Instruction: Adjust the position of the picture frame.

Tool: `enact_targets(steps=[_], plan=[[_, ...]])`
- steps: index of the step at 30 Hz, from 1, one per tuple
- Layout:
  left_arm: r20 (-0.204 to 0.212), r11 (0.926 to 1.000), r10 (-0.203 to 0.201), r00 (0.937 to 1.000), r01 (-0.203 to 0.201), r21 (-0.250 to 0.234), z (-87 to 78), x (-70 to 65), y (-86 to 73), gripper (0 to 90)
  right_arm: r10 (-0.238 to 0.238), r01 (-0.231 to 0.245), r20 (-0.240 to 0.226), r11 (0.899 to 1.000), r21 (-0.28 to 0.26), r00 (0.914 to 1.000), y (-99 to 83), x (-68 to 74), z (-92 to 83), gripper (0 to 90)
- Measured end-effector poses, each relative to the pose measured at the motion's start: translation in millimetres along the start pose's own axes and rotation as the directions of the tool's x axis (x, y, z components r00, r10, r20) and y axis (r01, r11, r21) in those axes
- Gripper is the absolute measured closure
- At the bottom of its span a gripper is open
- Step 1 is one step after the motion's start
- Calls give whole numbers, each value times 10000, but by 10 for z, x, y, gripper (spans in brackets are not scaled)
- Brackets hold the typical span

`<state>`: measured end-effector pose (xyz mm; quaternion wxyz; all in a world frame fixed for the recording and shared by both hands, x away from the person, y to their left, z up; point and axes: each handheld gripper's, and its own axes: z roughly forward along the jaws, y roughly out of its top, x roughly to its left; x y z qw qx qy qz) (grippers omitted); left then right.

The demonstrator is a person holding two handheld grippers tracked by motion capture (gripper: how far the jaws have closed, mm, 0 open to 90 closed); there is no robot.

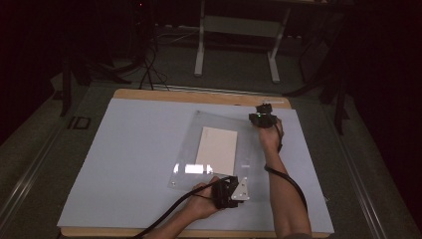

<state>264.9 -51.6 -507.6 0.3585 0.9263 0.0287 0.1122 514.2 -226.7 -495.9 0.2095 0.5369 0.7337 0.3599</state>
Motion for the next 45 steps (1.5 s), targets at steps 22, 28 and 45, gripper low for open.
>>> enact_targets(steps=[22, 28, 45], plan=[[144, 9900, -1362, 9906, 1366, -359, -169, 106, -201, 856, -2340, 2533, -2671, 9665, 401, 9348, 335, 1609, 562, 834], [586, 9829, -1777, 9823, 1801, -382, -80, 142, -328, 788, -2291, 2613, -2871, 9620, 791, 9301, 210, 1556, 682, 806], [2, 9439, -3189, 9478, 3177, -903, -573, 601, -782, 624, -3207, 3405, -3402, 9402, -16, 8840, -42, 1185, 69, 650]])
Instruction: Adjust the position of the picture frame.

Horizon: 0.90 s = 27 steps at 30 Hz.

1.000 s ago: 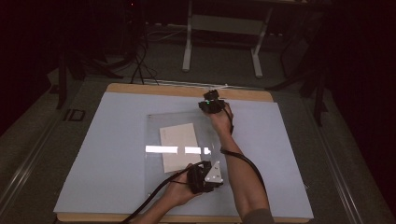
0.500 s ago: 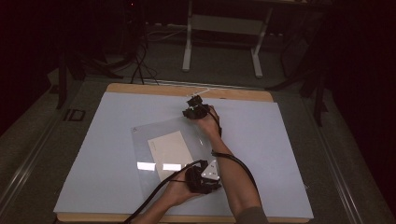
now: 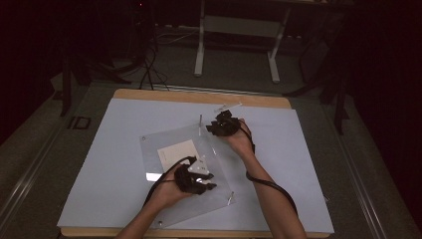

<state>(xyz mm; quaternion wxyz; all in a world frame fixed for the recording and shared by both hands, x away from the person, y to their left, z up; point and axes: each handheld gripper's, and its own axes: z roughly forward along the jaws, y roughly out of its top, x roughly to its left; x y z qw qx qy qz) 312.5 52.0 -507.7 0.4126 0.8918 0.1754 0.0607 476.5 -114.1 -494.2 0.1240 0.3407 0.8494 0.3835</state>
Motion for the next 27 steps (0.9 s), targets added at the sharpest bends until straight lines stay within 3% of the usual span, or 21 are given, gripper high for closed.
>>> enact_targets(steps=[2, 5, 8, 11, 19, 21, 24, 27], plan=[[-285, 9986, -476, 9985, 469, -224, -34, 154, -14, 620, -83, 82, -173, 10000, -56, 9998, -72, 21, -74, 650], [-752, 9921, -1191, 9900, 1157, -490, -76, 364, -39, 625, -413, 414, -265, 9991, 25, 9988, -176, 76, -179, 650], [-1034, 9867, -1552, 9825, 1491, -642, -114, 529, -52, 627, -704, 704, -338, 9975, 1, 9970, -273, 130, -290, 652], [-1179, 9789, -1972, 9733, 1888, -788, -149, 665, -52, 633, -702, 696, -421, 9975, -152, 9966, -373, 174, -393, 664], [-1857, 9704, -2376, 9534, 2246, -885, -207, 970, -28, 624, -1033, 1018, -633, 9945, -265, 9926, -638, 296, -635, 669], [-2086, 9679, -2481, 9460, 2332, -938, -212, 1044, -33, 624, -1105, 1086, -668, 9936, -319, 9916, -704, 312, -715, 669], [-2167, 9564, -2883, 9327, 2692, -1133, -202, 1160, -45, 624, -1100, 1074, -715, 9934, -392, 9914, -810, 327, -839, 669], [-2367, 9522, -3027, 9232, 2820, -1176, -167, 1262, -45, 629, -1132, 1100, -753, 9929, -458, 9907, -927, 349, -953, 668]])
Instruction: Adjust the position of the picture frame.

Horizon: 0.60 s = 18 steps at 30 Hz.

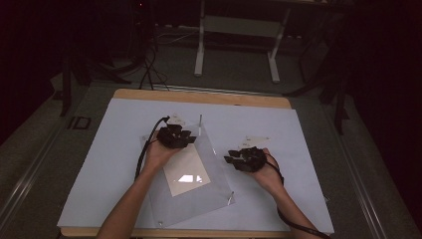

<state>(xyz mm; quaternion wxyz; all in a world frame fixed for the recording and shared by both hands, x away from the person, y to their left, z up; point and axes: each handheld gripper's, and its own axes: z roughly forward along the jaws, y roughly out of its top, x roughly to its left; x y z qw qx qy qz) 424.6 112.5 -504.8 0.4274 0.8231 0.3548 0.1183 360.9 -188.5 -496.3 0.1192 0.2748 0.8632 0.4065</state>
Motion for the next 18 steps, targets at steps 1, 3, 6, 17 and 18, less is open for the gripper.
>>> enact_targets(steps=[1, 3, 6, 17, 18], plan=[[-106, 9999, -93, 9999, 94, 90, 34, 32, 11, 637, -34, 34, -14, 10000, -29, 10000, -37, 14, -34, 665], [-313, 9994, -281, 9991, 287, 181, 106, 89, 30, 639, 22, -23, -42, 9999, -105, 10000, -110, 34, -91, 662], [-448, 9981, -519, 9976, 534, 319, 223, 153, 70, 641, 75, -77, -185, 9999, -128, 9998, -217, 66, -151, 662], [-777, 9959, -900, 9929, 892, -126, 484, 266, 316, 655, -80, 73, -593, 9999, -112, 9982, -538, 326, -339, 661], [-789, 9966, -826, 9935, 820, -112, 508, 269, 352, 654, -143, 136, -611, 9998, -123, 9980, -561, 346, -354, 661]])
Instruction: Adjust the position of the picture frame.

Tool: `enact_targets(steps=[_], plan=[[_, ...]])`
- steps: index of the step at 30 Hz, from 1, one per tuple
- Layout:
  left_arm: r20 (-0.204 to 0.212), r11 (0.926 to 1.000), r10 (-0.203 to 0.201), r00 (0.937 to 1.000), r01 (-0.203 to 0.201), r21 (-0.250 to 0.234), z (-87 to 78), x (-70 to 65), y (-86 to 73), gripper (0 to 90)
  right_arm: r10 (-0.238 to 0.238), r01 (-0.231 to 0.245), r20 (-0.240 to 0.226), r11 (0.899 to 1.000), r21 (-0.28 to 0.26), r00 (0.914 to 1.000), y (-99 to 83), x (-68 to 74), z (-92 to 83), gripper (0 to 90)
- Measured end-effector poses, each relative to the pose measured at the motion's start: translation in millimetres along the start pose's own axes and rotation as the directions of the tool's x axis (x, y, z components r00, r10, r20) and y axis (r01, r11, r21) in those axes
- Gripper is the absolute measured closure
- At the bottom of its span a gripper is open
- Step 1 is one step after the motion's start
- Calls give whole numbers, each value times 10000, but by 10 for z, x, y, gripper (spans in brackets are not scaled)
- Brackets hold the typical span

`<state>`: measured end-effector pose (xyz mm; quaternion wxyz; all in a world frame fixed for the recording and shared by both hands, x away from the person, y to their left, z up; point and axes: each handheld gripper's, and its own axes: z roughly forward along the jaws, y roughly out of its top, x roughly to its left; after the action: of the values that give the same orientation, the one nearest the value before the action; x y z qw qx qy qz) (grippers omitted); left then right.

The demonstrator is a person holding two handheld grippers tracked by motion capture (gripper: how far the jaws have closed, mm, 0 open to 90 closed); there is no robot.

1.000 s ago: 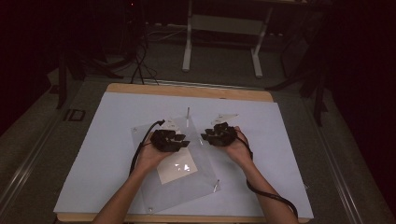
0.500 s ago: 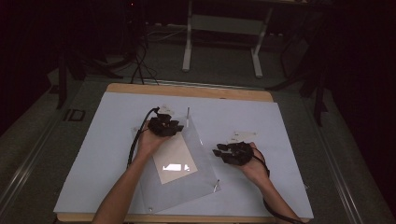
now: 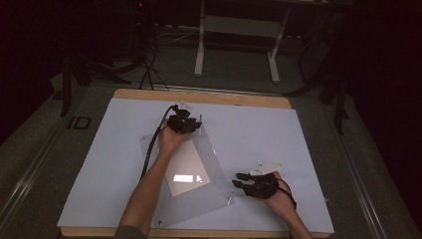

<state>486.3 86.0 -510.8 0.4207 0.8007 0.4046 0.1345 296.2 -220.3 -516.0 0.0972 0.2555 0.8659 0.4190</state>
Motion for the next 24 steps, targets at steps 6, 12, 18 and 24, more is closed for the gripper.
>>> enact_targets(steps=[6, 12, 18, 24], plan=[[138, 9988, -126, 9998, 119, 482, 199, 13, 108, 670, -92, 91, 40, 9999, 72, 10000, -60, 71, -57, 654], [-284, 9968, -87, 9996, 109, 792, 303, 12, 88, 824, -117, 117, -9, 9999, 14, 9999, -107, 114, -136, 655], [-454, 9948, 321, 9985, -275, 982, 307, -15, 112, 839, -464, 465, -350, 9989, 28, 9983, -144, 193, -193, 655], [-396, 9966, 260, 9989, -228, 796, 328, 5, 102, 804, -967, 986, -867, 9950, 182, 9915, -136, 257, -160, 684]])
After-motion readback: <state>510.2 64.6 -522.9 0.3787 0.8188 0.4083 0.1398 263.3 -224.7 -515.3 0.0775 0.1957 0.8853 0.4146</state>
